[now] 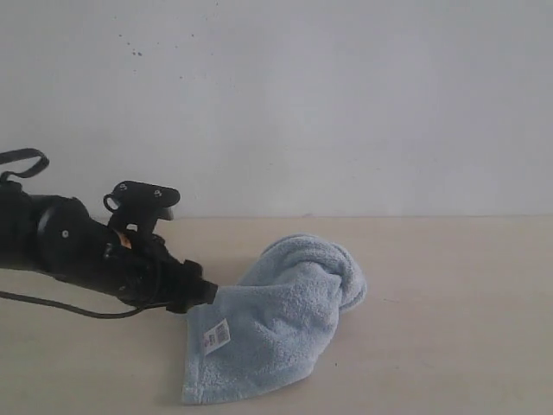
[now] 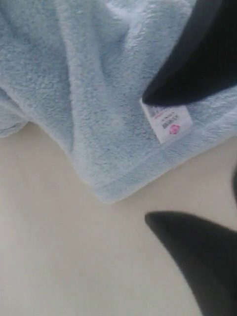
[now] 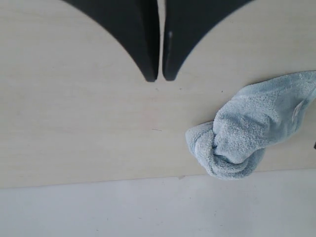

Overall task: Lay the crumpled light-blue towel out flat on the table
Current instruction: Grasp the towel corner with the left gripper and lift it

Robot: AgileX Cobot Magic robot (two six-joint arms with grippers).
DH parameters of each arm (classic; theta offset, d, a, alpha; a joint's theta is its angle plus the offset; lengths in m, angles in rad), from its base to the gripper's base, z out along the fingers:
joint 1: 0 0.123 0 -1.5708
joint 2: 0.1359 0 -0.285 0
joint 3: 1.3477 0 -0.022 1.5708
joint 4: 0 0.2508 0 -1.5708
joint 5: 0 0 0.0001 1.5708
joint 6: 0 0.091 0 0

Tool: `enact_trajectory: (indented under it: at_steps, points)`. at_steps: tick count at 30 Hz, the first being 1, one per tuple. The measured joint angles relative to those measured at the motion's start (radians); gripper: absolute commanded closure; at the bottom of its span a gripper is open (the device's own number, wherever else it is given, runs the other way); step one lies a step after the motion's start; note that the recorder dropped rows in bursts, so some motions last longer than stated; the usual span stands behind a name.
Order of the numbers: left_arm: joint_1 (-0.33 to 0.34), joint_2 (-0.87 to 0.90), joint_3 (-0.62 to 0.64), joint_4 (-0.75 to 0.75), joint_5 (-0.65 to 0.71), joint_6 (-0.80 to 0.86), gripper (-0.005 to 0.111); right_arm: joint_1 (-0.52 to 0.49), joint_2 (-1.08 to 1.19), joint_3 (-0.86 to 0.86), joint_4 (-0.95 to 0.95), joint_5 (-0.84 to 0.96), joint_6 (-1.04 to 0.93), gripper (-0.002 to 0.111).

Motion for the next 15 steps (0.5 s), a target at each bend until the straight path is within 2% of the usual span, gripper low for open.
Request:
enact_trajectory:
  at_steps: [3, 5, 9, 11, 13, 14, 15]
  points:
    - [-0.002, 0.059, -0.032, -0.041, -0.051, -0.002, 0.027, 0.0, 0.0, 0.0, 0.0, 0.0, 0.0, 0.106]
    - [-0.002, 0.136, -0.098, -0.052, -0.058, -0.002, 0.027, 0.0, 0.0, 0.0, 0.0, 0.0, 0.0, 0.106]
    - [-0.002, 0.279, -0.303, -0.059, 0.08, -0.002, 0.027, 0.0, 0.0, 0.0, 0.0, 0.0, 0.0, 0.106]
    - [-0.002, 0.352, -0.439, -0.06, 0.228, -0.002, 0.03, 0.0, 0.0, 0.0, 0.0, 0.0, 0.0, 0.106]
    - [-0.002, 0.392, -0.514, -0.065, 0.338, 0.0, 0.048, 0.0, 0.0, 0.0, 0.0, 0.0, 0.0, 0.106]
    - [-0.002, 0.403, -0.527, -0.067, 0.367, 0.005, 0.068, 0.0, 0.0, 0.0, 0.0, 0.0, 0.0, 0.106]
    - [-0.002, 0.414, -0.536, -0.072, 0.409, 0.009, 0.082, 0.0, 0.0, 0.0, 0.0, 0.0, 0.0, 0.106]
